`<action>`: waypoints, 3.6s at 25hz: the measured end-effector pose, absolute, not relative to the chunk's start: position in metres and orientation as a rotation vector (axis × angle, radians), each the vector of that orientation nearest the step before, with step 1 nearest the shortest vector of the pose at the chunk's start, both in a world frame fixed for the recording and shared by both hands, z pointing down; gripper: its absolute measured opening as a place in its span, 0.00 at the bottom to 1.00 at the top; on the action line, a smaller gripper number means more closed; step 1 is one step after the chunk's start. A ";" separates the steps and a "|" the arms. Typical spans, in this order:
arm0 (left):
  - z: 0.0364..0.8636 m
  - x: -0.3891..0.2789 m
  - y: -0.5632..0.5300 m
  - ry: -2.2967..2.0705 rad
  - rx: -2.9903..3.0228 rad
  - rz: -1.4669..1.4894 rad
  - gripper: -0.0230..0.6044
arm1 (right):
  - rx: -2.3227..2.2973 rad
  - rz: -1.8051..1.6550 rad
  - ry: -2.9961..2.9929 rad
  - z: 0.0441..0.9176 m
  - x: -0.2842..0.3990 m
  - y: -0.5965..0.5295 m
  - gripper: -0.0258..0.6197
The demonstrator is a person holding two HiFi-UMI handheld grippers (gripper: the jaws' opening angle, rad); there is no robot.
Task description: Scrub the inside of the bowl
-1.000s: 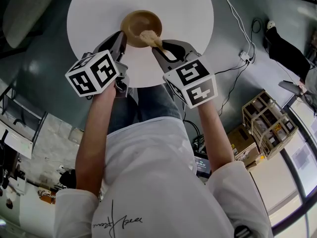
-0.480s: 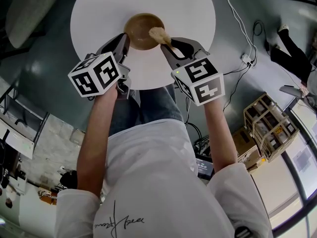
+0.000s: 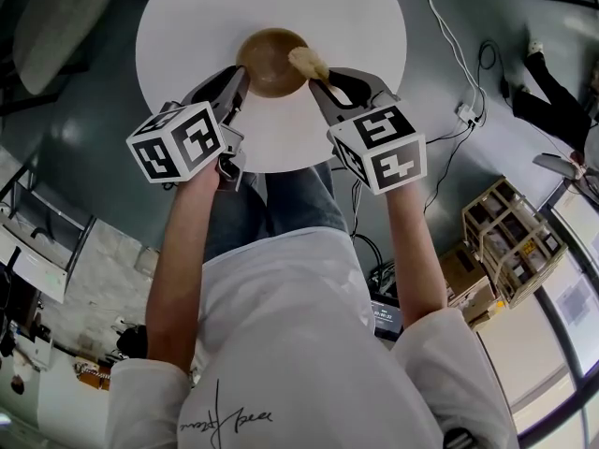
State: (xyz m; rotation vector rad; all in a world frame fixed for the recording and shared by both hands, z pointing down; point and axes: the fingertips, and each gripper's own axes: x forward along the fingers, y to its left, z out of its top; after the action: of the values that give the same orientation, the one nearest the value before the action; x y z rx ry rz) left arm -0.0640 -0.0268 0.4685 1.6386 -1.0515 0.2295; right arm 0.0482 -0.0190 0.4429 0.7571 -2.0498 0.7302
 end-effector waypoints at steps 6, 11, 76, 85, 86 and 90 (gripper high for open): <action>0.468 -0.065 -0.027 -1.049 1.644 0.226 0.19 | 0.770 0.728 -2.052 0.442 0.048 -0.023 0.17; 0.466 -0.069 -0.024 -1.060 1.653 0.237 0.19 | 0.800 0.735 -2.063 0.439 0.047 -0.021 0.18; 0.211 -0.078 0.046 -1.103 2.295 0.170 0.04 | 1.372 0.726 -2.377 0.228 0.013 0.067 0.17; 0.171 -0.077 0.066 -1.143 2.391 0.137 0.04 | 1.413 0.655 -2.453 0.187 -0.006 0.087 0.17; 0.171 -0.077 0.067 -1.144 2.392 0.139 0.04 | 1.413 0.669 -2.458 0.186 -0.009 0.091 0.17; 0.168 -0.076 0.069 -1.146 2.413 0.153 0.04 | 1.431 0.668 -2.468 0.178 -0.012 0.100 0.16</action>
State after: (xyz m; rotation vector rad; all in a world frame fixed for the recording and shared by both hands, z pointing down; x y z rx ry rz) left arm -0.0756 0.0693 0.1685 2.4126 -1.1462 0.1532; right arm -0.0118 0.0997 0.1781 1.4308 -2.4679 0.6677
